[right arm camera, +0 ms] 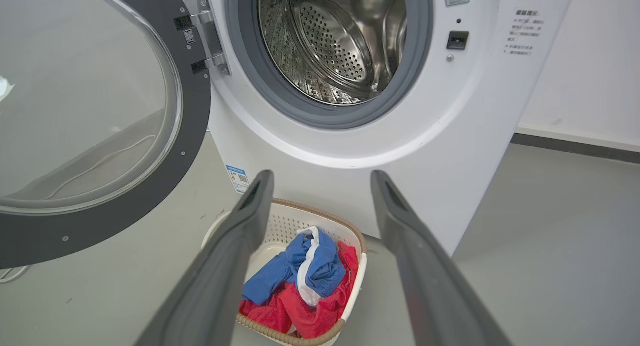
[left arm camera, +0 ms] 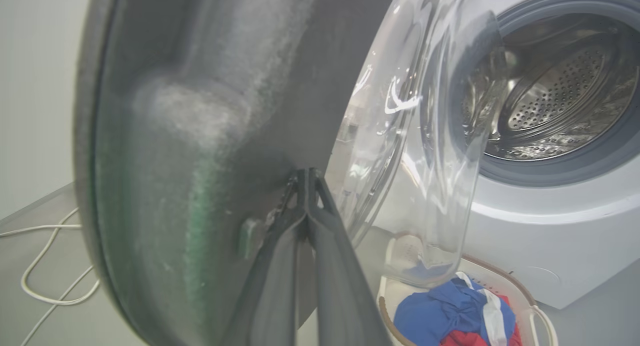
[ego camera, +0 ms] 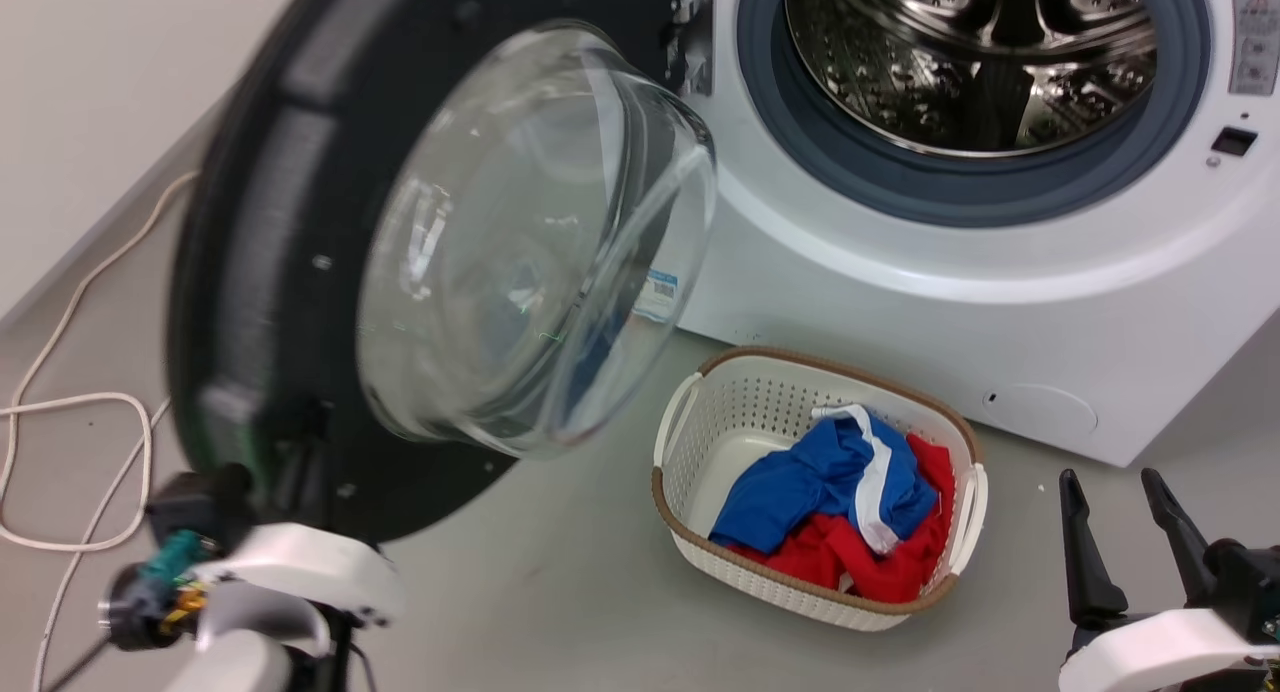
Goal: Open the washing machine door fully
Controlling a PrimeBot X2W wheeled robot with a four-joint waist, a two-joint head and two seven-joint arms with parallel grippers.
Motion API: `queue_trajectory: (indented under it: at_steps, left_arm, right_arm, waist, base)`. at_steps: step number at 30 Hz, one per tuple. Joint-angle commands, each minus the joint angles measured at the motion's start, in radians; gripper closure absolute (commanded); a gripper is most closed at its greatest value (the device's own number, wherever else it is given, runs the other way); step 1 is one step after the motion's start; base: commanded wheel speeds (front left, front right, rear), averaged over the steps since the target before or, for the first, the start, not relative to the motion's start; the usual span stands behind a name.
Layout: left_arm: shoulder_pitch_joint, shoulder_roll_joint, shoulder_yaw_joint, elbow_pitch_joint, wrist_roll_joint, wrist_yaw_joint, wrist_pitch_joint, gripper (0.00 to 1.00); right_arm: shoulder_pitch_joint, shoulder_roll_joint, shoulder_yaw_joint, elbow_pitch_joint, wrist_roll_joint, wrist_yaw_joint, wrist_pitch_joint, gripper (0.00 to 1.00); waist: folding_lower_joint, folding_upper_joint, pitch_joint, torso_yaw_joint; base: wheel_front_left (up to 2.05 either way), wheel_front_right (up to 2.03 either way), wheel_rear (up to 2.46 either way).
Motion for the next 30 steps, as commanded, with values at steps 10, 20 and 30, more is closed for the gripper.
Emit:
queue_trajectory:
  at_steps: [10, 20, 30]
  left_arm:
    - [-0.105, 0.06, 0.195, 0.169, -0.057, -0.073, -0.025, 1.0]
    - [-0.192, 0.07, 0.337, 0.322, -0.038, -0.157, -0.029, 1.0]
    - [-0.202, 0.013, 0.384, 0.378, 0.031, -0.214, -0.029, 1.0]
  right_arm:
    - [-0.063, -0.005, 0.005, -0.052, -0.041, 0.0, 0.029, 0.0]
    - [-0.079, -0.021, 0.003, -0.061, -0.04, 0.0, 0.039, 0.0]
    - [-0.072, -0.017, 0.008, -0.047, -0.039, 0.0, 0.039, 0.0]
  waist:
    - [0.0, 0.0, 0.11, -0.048]
    - [0.0, 0.0, 0.134, -0.071]
    - [0.0, 0.0, 0.091, -0.069]
  base:
    - [0.0, 0.0, 0.0]
    - [0.0, 0.0, 0.0]
    - [0.0, 0.0, 0.0]
